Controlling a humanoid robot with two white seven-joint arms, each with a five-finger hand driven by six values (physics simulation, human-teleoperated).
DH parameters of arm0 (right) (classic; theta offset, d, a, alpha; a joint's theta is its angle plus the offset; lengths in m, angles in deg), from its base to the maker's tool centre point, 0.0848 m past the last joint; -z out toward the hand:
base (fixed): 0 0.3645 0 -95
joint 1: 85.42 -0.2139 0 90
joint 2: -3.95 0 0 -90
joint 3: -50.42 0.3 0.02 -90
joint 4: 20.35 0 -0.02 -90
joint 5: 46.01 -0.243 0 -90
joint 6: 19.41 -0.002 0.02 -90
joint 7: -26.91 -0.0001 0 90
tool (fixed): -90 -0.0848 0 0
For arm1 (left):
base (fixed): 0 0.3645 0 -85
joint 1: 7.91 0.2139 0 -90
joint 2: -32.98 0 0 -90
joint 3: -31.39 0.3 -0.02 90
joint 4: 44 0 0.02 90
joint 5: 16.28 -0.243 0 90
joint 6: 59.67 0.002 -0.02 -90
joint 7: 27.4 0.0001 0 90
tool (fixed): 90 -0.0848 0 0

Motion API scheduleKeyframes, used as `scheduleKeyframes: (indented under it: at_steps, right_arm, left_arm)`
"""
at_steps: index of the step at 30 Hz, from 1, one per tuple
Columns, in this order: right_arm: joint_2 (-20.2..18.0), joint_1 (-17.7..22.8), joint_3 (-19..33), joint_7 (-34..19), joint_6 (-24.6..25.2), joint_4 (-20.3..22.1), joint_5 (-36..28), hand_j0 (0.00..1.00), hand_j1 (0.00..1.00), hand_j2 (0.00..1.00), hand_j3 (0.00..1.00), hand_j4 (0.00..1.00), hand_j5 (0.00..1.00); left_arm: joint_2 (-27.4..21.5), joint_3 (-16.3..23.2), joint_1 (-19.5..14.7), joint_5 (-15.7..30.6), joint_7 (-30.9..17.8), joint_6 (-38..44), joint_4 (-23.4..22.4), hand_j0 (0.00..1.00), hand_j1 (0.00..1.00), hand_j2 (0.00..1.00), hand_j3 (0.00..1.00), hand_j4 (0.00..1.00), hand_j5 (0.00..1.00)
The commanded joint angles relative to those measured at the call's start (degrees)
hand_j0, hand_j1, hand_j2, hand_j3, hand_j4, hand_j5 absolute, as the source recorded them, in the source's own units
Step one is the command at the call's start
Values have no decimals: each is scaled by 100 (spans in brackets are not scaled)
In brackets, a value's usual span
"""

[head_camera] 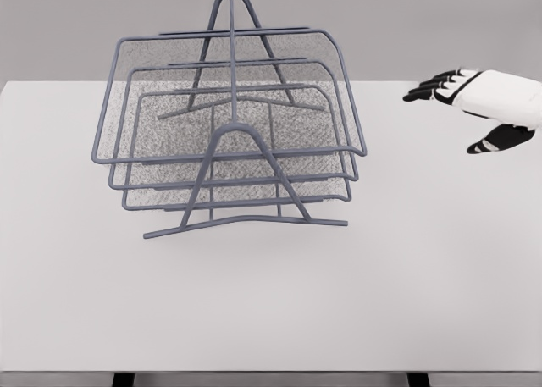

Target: Pull out the upper folder box with right arm

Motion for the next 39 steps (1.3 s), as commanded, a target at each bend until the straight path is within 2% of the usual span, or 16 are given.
scheduleKeyframes:
  at_steps: [1, 3, 5, 7, 9, 13, 15, 17, 19, 20, 25, 27, 30, 36, 37, 39]
  right_arm:
    - [8, -26, -57, 2, -42, -127, 86, 100, 100, 100, 100, 100, 100]
    - [737, -105, -66, 2, -200, -330, 367, 100, 100, 100, 100, 100, 100]
    - [939, -606, -435, 2, -139, -330, 420, 100, 100, 100, 100, 100, 100]
    - [1177, -870, -576, 2, -130, -330, 420, 100, 100, 100, 100, 100, 100]
    - [1370, -1055, -927, 2, -121, -330, 412, 100, 100, 100, 100, 100, 100]
    - [1572, -1063, -1147, 2, -130, -304, 420, 100, 100, 100, 100, 100, 100]
    - [1317, -1072, -1138, 2, -191, -268, 429, 100, 100, 100, 100, 100, 100]
    - [1309, -1028, -1226, 2, -218, -268, 429, 100, 100, 100, 100, 100, 100]
    - [1115, -967, -1235, 2, -349, -268, 429, 100, 100, 100, 100, 100, 100]
    - [1124, -730, -1262, 2, -358, -277, 438, 100, 100, 100, 100, 100, 100]
    - [1142, -633, -1262, 2, -437, -268, 438, 100, 100, 100, 100, 100, 100]
    - [913, -633, -1200, 2, -446, -260, 429, 100, 100, 100, 100, 100, 100]
    - [351, -615, -980, 2, -639, -286, 376, 100, 100, 100, 100, 100, 100]
    - [359, -501, -980, 2, -639, -260, 385, 100, 100, 100, 100, 100, 100]
    - [298, -440, -945, 2, -780, -260, 385, 100, 100, 100, 100, 100, 100]
    - [122, -194, -515, 2, -870, -286, 368, 100, 100, 100, 100, 100, 100]
  left_arm:
    - [0, 1, 0, 0, -1, 0, -2, 100, 100, 100, 100, 100, 100]
    - [0, 1, 0, 0, -1, 0, -2, 100, 100, 100, 100, 100, 100]
    - [0, 1, 0, 0, -1, 0, -2, 100, 100, 100, 100, 100, 100]
    - [0, 1, 0, 0, -1, 0, -2, 100, 100, 100, 100, 100, 100]
    - [0, 1, 0, 0, -1, 0, -2, 100, 100, 100, 100, 100, 100]
    - [0, 1, 0, 0, -1, 0, -2, 100, 100, 100, 100, 100, 100]
    - [0, 1, 0, 0, -1, 0, -2, 100, 100, 100, 100, 100, 100]
    - [0, 1, 0, 0, -1, 0, -2, 100, 100, 100, 100, 100, 100]
    - [0, 1, 0, 0, -1, 0, -2, 100, 100, 100, 100, 100, 100]
    - [0, 1, 0, 0, -1, 0, -2, 100, 100, 100, 100, 100, 100]
    - [0, 1, 0, 0, -1, 0, -2, 100, 100, 100, 100, 100, 100]
    - [0, 1, 0, 0, -1, 0, -2, 100, 100, 100, 100, 100, 100]
    - [0, 1, 0, 0, -1, 0, -2, 100, 100, 100, 100, 100, 100]
    - [0, 1, 0, 0, -1, 0, -2, 100, 100, 100, 100, 100, 100]
    - [0, 1, 0, 0, -1, 0, -2, 100, 100, 100, 100, 100, 100]
    - [0, 1, 0, 0, -1, 0, -2, 100, 100, 100, 100, 100, 100]
